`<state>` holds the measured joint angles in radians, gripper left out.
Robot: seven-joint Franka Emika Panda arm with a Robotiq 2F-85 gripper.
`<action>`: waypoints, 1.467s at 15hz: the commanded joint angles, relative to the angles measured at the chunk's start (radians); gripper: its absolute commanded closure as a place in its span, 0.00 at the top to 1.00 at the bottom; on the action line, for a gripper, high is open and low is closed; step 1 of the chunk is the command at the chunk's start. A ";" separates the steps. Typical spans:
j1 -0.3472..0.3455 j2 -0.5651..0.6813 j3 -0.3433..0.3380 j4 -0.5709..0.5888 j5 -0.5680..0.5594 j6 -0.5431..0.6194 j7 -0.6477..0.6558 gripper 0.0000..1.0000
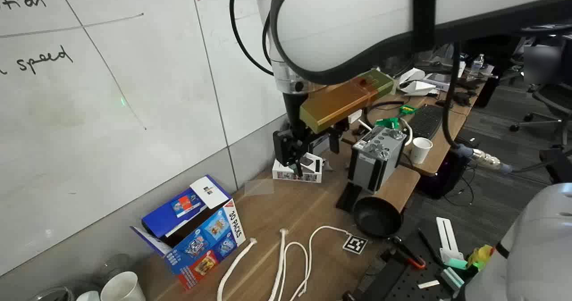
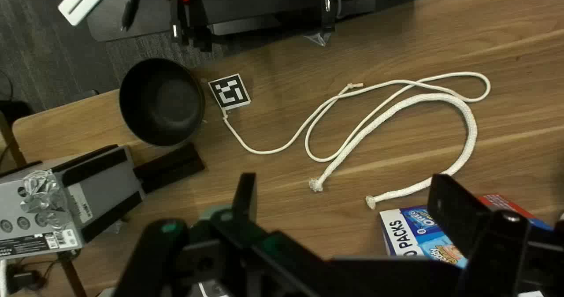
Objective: Put the ropes into the blue box.
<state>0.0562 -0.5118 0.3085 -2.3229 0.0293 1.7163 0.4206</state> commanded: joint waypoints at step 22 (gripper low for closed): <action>0.046 0.434 -0.009 -0.346 0.194 0.858 0.289 1.00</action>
<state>0.0746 -0.2020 0.2981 -2.6589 0.2178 2.4195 0.6266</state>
